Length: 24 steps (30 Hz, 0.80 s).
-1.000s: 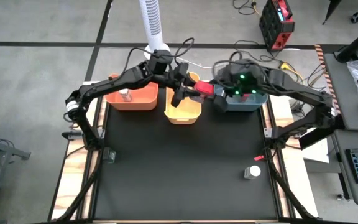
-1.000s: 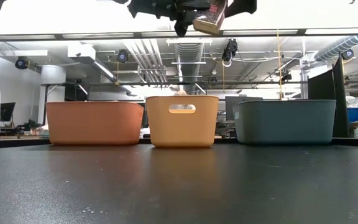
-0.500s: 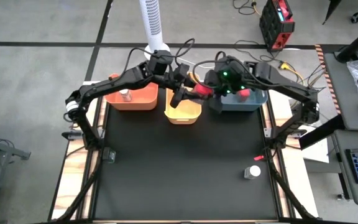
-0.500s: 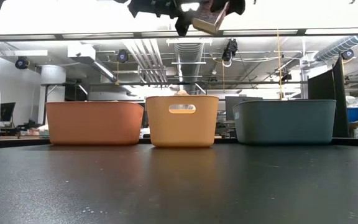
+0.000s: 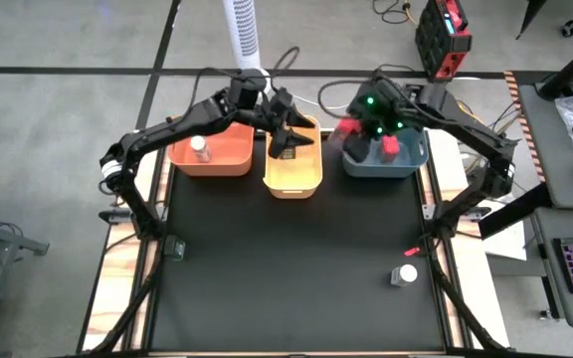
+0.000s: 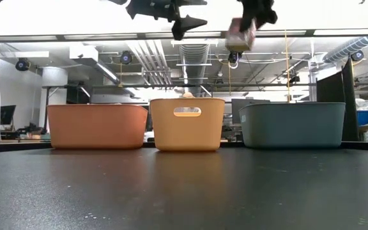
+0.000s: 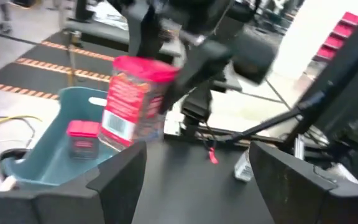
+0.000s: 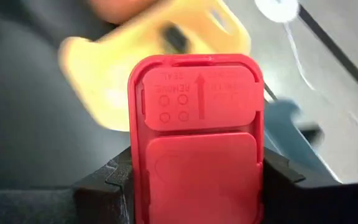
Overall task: Sort spices by type
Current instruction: Put the red spice can into the blue bin
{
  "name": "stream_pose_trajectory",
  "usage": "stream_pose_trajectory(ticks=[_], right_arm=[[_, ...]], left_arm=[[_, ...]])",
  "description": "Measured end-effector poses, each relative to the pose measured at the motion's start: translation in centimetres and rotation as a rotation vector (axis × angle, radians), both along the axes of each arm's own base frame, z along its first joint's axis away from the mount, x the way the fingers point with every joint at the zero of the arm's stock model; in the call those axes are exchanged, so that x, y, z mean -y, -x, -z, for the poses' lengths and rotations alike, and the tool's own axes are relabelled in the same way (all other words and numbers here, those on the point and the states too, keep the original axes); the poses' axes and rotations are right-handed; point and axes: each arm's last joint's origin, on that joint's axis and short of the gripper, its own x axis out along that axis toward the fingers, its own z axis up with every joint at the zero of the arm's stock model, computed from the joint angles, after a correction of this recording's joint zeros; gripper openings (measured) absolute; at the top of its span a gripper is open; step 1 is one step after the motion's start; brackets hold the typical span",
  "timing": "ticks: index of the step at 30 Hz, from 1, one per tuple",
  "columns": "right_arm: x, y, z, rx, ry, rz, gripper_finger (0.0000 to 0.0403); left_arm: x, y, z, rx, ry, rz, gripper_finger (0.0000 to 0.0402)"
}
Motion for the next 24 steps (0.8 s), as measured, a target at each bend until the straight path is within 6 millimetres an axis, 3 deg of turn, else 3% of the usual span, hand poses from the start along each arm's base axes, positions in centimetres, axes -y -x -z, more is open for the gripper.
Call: stream_pose_trajectory(ticks=[6, 11, 17, 24], right_arm=[[5.1, 1.8, 4.0, -0.069, -0.103, 0.395, 0.0196], [7.9, 3.5, 8.1, -0.082, -0.237, 0.681, 0.0196], [9.0, 4.0, 11.2, -0.074, -0.272, 0.789, 0.0196], [9.0, 4.7, 13.7, -0.134, -0.296, 0.865, 0.0196]], left_arm=[[0.1, 1.2, -2.1, 0.038, -0.042, -0.104, 0.0262], [0.3, 1.8, -4.4, 0.048, -0.064, -0.147, 0.0255], [0.7, 3.2, -6.6, -0.037, -0.15, -0.239, 0.0245], [1.3, 5.1, -9.6, -0.088, -0.31, -0.317, 0.0237]])
